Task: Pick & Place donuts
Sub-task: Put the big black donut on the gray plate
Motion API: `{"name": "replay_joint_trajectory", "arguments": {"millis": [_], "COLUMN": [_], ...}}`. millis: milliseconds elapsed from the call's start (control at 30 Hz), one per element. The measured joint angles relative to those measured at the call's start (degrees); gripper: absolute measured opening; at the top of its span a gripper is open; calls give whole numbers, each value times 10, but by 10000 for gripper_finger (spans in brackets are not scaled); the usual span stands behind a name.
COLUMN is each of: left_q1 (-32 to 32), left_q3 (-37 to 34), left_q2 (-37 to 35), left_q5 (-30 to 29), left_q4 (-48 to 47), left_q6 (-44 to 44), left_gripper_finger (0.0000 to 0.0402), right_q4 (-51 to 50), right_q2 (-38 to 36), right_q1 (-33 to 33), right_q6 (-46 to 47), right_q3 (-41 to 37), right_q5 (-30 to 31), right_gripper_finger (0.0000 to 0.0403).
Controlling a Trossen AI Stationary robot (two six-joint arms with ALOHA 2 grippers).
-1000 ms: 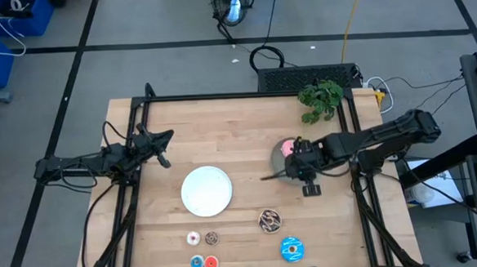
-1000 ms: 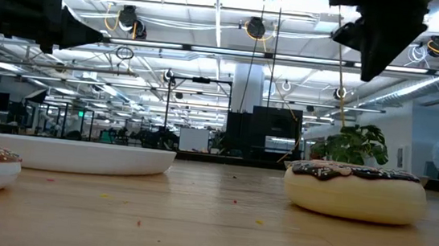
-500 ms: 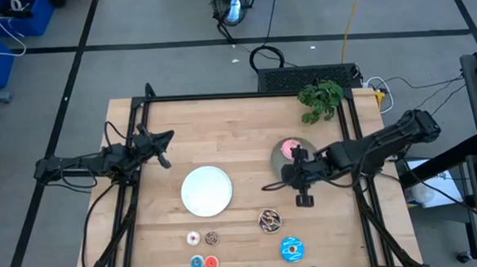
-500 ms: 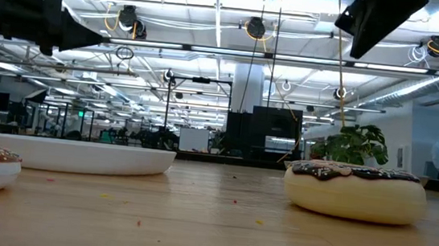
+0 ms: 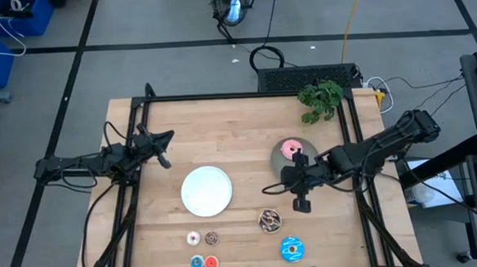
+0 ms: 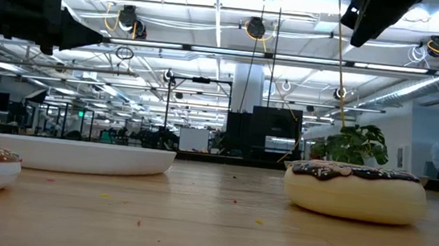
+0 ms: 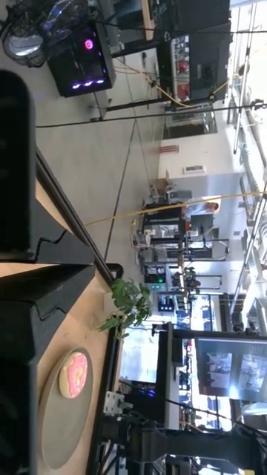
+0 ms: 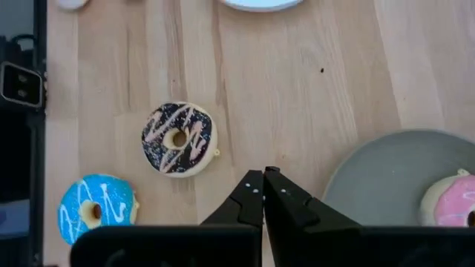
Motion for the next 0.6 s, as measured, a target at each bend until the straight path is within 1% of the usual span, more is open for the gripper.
{"name": "replay_joint_trajectory", "arguments": {"millis": [167, 267, 367, 467, 600], "left_q1": [0, 0, 0, 0, 0], "left_q3": [0, 0, 0, 0, 0], "left_q2": [0, 0, 0, 0, 0], "left_q5": [0, 0, 0, 0, 0], "left_q4": [1, 8, 15, 14, 12], "left_q6": [-2, 0, 0, 0, 0], "left_gripper_finger": [17, 17, 17, 17, 17], "right_q4": [59, 64, 57, 40, -48], "right_q2": [14, 44, 96, 159, 238], "right_q1": [0, -7, -10, 1, 17], "right_q6": [-17, -11, -29, -49, -80], "right_q3": [0, 11, 53, 121, 217], "right_q5": [-2, -37, -64, -76, -75], "right_gripper_finger": [1, 0, 0, 0, 0]}}
